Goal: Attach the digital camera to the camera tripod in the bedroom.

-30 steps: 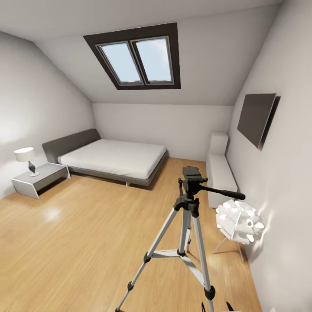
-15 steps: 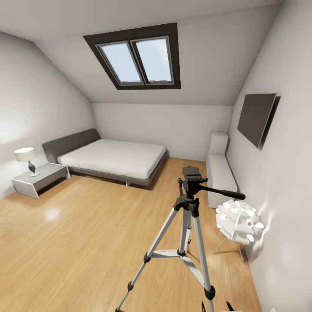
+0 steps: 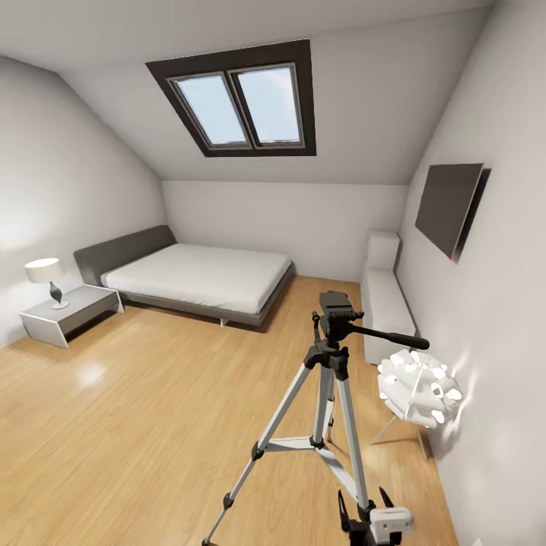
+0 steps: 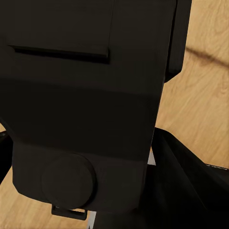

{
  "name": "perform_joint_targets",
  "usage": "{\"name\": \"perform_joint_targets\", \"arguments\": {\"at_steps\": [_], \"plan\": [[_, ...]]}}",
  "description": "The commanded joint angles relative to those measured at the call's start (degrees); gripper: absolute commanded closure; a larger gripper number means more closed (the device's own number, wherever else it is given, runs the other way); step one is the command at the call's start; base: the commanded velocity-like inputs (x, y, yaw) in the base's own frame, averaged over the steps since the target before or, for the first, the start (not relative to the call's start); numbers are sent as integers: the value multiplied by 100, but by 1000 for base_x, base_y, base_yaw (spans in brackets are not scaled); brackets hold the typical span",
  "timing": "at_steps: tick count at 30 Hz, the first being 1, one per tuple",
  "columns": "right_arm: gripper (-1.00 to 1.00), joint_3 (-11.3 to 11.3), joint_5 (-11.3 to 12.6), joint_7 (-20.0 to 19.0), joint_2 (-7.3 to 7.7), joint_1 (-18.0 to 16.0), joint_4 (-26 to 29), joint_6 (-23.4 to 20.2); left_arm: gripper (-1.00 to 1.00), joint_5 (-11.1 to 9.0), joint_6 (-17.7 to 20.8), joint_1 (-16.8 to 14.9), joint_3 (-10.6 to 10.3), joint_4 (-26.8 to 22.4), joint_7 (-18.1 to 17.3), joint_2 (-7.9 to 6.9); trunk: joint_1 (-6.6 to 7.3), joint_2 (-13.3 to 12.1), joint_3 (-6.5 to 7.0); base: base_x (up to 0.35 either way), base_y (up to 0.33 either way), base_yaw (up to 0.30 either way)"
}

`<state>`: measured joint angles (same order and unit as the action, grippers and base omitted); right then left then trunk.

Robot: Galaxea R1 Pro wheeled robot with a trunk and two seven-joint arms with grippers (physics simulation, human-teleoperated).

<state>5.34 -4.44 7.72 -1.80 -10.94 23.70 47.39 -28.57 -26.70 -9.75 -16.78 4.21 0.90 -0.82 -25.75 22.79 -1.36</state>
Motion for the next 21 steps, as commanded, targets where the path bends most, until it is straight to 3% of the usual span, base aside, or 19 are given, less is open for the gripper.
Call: {"name": "perform_joint_targets", "arguments": {"at_steps": [1, 10, 21], "plan": [[-100, 27, -48, 61, -7, -5, 126, -78, 100, -17, -28, -9, -51, 18, 6, 3, -4, 13, -13, 0, 0, 0], [-100, 53, -49, 37, -18, -5, 1055, -1117, 100, -17, -28, -9, -47, 18, 6, 1, -4, 13, -13, 0, 0, 0], [-100, 55, -50, -149, -14, -8, 1667, -2056, 100, 2, -28, -17, -46, 0, -2, -20, -4, 13, -13, 0, 0, 0]]}}
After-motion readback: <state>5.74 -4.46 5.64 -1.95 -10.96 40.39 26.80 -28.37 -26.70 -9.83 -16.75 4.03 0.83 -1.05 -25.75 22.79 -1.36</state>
